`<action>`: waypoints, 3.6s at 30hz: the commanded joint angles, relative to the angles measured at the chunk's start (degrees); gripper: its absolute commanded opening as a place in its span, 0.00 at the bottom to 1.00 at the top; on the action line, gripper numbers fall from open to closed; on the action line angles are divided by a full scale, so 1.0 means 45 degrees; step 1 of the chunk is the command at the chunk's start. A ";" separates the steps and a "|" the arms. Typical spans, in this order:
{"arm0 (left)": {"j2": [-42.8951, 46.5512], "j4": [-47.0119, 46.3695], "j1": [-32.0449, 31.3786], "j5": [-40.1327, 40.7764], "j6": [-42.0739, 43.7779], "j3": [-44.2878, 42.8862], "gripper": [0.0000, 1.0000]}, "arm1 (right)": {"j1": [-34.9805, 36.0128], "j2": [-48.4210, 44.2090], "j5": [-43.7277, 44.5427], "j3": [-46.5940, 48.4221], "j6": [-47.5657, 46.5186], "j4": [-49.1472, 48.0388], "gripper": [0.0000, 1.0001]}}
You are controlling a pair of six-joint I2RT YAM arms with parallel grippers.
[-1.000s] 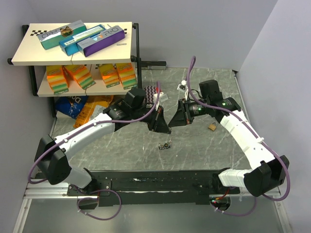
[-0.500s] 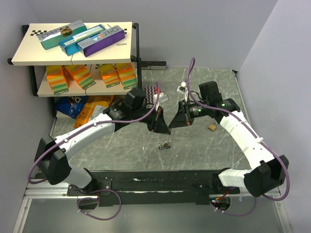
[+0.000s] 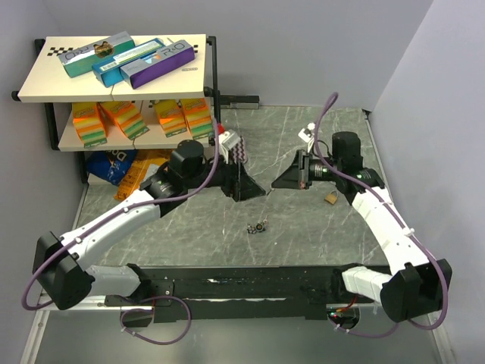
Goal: Unlock with the key
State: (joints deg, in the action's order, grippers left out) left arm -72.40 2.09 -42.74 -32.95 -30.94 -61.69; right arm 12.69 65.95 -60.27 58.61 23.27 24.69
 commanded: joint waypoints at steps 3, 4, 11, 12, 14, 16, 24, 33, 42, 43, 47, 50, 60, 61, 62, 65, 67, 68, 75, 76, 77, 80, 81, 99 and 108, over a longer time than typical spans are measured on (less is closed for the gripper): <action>0.0503 -0.2590 0.0338 0.0914 -0.1813 0.0116 0.80 | -0.0144 -0.0886 -0.0260 0.0003 0.3556 -0.4914 0.00; 0.0484 -0.2883 0.0338 0.1090 -0.2126 0.0154 0.79 | -0.0163 -0.1041 -0.0066 -0.0055 0.3947 -0.5403 0.00; 0.0328 -0.7395 0.0338 0.1580 -0.5504 0.1365 0.73 | -0.0183 -0.1667 0.1360 -0.0699 0.6953 -0.8901 0.00; 0.0269 -0.7262 0.0338 0.1561 -0.5508 0.1269 0.71 | -0.0163 -0.1707 0.1440 -0.0777 0.7191 -0.9484 0.00; 0.0133 -0.7066 0.0338 0.1483 -0.5508 0.1132 0.69 | -0.0163 -0.1726 0.1518 -0.0973 0.7640 -0.9898 0.00; 0.0035 -0.7201 0.0338 0.1366 -0.5508 0.1053 0.63 | -0.0144 -0.1688 0.1538 -0.1090 0.7700 -0.9998 0.00; -0.0336 -0.7144 0.0338 0.1190 -0.5625 0.0800 0.46 | -0.0163 -0.1726 0.1499 -0.1286 0.7682 -1.0037 0.00; -0.0747 -0.7514 0.0357 0.0994 -0.5800 0.0565 0.38 | -0.0163 -0.1648 0.1421 -0.1364 0.7448 -0.9707 0.00; -0.0844 -0.7710 0.0357 0.0936 -0.5879 0.0545 0.36 | -0.0144 -0.1571 0.1479 -0.1442 0.7057 -0.9236 0.00; -0.0825 -0.7768 0.0338 0.0935 -0.5879 0.0564 0.36 | -0.0163 -0.1551 0.1479 -0.1462 0.7076 -0.9217 0.00; -0.0883 -0.7807 0.0338 0.0896 -0.5898 0.0545 0.20 | -0.0144 -0.1551 0.1499 -0.1559 0.7096 -0.9314 0.00; -0.0961 -0.7788 0.0338 0.0857 -0.5898 0.0487 0.03 | -0.0163 -0.1473 0.1479 -0.1521 0.6998 -0.9119 0.00; -0.0649 -0.3716 0.0961 -0.1034 -0.2955 -0.0449 0.01 | -0.0300 -0.1473 0.1381 0.0489 0.2576 -0.3715 0.33; -0.0668 -0.3165 0.1060 -0.1849 -0.2659 -0.0722 0.01 | -0.0300 -0.1453 0.1401 0.0762 0.2023 -0.2993 0.38; -0.0688 -0.2676 0.1119 -0.2206 -0.2347 -0.0860 0.01 | -0.0300 -0.1395 0.1343 0.1229 0.1553 -0.2445 0.43; -0.0961 -0.0684 0.1236 -0.3530 -0.1077 -0.1543 0.01 | -0.0300 -0.1142 0.0566 0.1778 0.0049 -0.1075 0.53; -0.1331 0.0879 0.1236 -0.4179 -0.0159 -0.2204 0.01 | -0.0261 -0.0946 0.0114 0.1936 -0.0383 -0.0254 0.53; -0.1487 0.1444 0.1236 -0.4839 0.0424 -0.2460 0.01 | -0.0242 -0.0694 -0.0333 0.2053 -0.0811 0.0038 0.52; -0.2465 0.4672 0.1236 -0.6016 0.2343 -0.3947 0.01 | 0.0441 0.0050 -0.1097 0.2640 -0.2377 0.2228 0.41; -0.2504 0.4673 0.1236 -0.6056 0.2344 -0.3986 0.01 | 0.0597 0.0070 -0.1176 0.2601 -0.2377 0.2229 0.40; -0.2505 0.4673 0.1236 -0.6115 0.2344 -0.3986 0.01 | 0.0618 0.0109 -0.1235 0.2562 -0.2339 0.2171 0.37; -0.2563 0.4634 0.1236 -0.6310 0.2305 -0.4025 0.01 | 0.0754 0.0148 -0.1294 0.2464 -0.2319 0.2073 0.34; -0.2602 0.4653 0.1236 -0.6369 0.2324 -0.4045 0.01 | 0.0793 0.0206 -0.1391 0.2464 -0.2319 0.2034 0.33; -0.2934 0.4693 0.1236 -0.6877 0.2403 -0.4279 0.01 | 0.1887 0.0910 -0.1782 0.2444 -0.2358 0.1916 0.15; -0.2720 0.3113 0.1236 -0.6487 0.1565 -0.3871 0.01 | 0.1887 0.1066 -0.2036 0.2406 -0.2319 0.1897 0.00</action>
State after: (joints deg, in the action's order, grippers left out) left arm -85.34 24.23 -37.10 -62.24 -22.09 -78.48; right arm 20.73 70.67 -66.70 68.66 12.97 35.03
